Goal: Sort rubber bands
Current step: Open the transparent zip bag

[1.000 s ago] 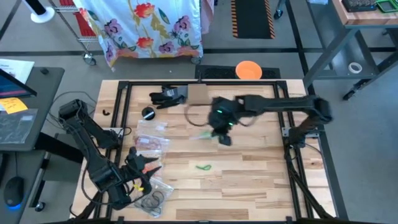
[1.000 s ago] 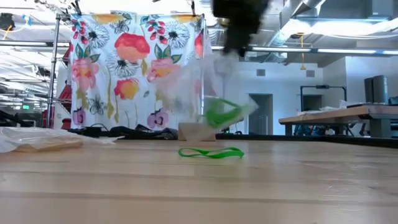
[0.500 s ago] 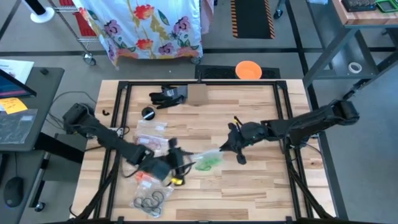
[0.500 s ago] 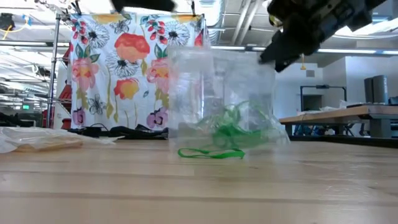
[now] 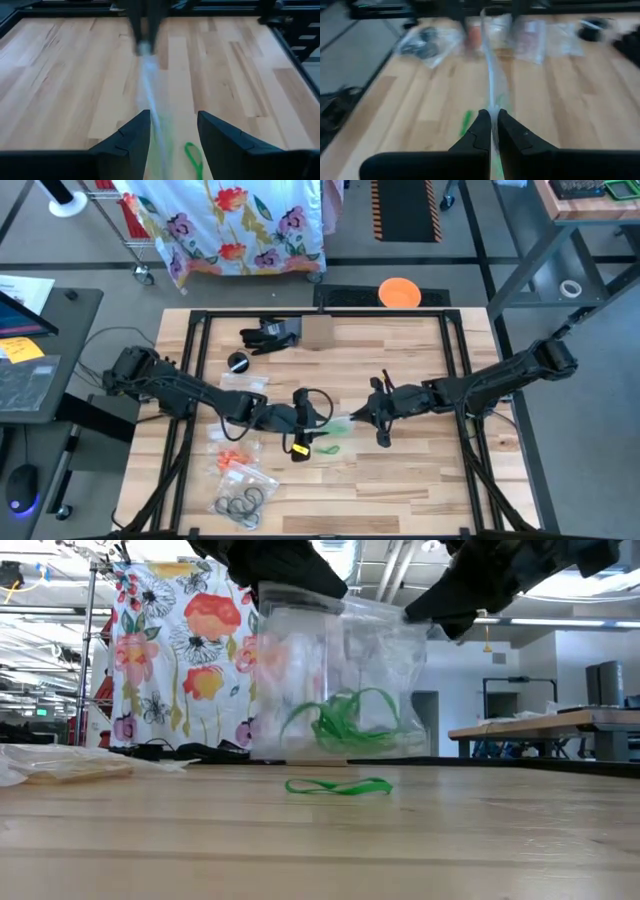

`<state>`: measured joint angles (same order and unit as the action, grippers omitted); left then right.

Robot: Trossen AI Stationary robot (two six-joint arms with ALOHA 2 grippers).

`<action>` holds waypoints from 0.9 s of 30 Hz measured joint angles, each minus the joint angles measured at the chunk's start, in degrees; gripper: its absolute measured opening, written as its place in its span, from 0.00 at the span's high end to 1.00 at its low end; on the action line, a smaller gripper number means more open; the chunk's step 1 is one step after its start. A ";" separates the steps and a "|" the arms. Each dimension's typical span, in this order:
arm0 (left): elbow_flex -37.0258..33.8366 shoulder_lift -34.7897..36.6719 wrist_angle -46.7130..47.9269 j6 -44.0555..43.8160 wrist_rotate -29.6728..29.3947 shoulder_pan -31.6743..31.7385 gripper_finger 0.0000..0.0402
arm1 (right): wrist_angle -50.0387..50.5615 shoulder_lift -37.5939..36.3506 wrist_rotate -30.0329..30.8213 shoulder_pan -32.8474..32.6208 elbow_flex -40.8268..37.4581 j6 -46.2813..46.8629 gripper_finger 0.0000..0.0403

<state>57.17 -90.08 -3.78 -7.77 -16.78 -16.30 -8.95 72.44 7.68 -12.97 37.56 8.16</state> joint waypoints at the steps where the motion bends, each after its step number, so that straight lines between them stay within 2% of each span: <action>1: 0.00 -0.03 0.20 -0.03 0.11 0.32 0.60 | -0.02 0.00 -0.02 -0.14 0.01 0.35 0.98; 5: 0.00 -0.74 -0.34 -0.31 2.34 1.34 0.61 | -0.58 0.00 0.22 -0.95 0.02 1.34 0.98; 7: 0.02 -1.83 -0.20 0.28 1.14 1.58 0.64 | -1.40 0.02 0.41 -1.37 0.00 1.46 0.98; 9: -0.04 -3.17 -0.81 0.95 -1.34 1.58 0.73 | -2.17 0.00 0.39 -1.61 0.02 1.46 0.96; 12: -0.01 -4.64 -2.12 0.95 -2.92 1.57 0.93 | -2.34 0.00 0.35 -1.66 0.02 1.46 0.91; 13: -0.01 -4.89 -2.53 0.60 -3.03 1.45 0.96 | -2.35 0.00 0.37 -1.60 0.02 1.46 0.88; 18: 0.00 -4.62 -2.38 -0.20 -5.62 -0.46 0.99 | -2.75 0.00 0.86 -1.19 0.02 2.34 0.72; 22: 0.02 -4.35 -0.74 -1.48 -7.76 -2.20 1.00 | -1.87 -0.09 4.46 -2.13 0.02 1.88 0.59; 27: 0.02 -4.35 -0.51 -2.55 -10.68 -4.11 1.00 | -1.97 0.00 4.66 -1.95 0.02 1.45 0.50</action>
<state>57.19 -94.43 -4.29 -10.32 -27.45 -20.41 -10.92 72.44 12.34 -14.92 37.58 9.62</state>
